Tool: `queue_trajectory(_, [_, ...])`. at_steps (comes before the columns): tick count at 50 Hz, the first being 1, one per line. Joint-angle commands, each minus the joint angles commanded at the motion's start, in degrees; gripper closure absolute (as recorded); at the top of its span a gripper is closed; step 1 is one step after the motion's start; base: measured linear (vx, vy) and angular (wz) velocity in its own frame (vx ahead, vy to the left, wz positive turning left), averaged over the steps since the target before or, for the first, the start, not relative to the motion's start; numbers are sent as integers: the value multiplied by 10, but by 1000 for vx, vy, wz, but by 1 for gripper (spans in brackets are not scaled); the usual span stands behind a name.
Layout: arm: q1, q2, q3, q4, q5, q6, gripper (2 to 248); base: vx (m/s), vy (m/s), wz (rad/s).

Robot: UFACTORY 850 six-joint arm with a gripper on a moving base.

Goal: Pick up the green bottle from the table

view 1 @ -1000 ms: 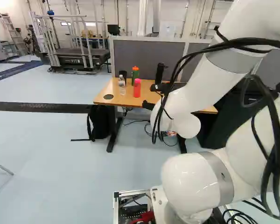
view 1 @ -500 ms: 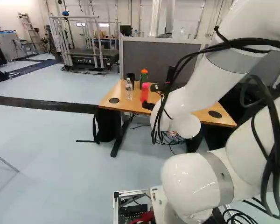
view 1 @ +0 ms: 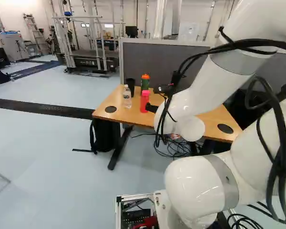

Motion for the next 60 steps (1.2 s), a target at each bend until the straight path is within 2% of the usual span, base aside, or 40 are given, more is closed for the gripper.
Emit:
queue_trajectory(17, [0, 0, 0, 0, 0, 0, 3, 218, -124, -5])
queue_trajectory(21, [-5, -15, -13, 0, 0, 0, 3, 129, -61, -8])
queue_trajectory(42, [-8, -33, -29, 0, 0, 0, 3, 10, -5, -3])
queue_trajectory(60, [-12, -74, -65, 0, 0, 0, 3, 0, 0, 0])
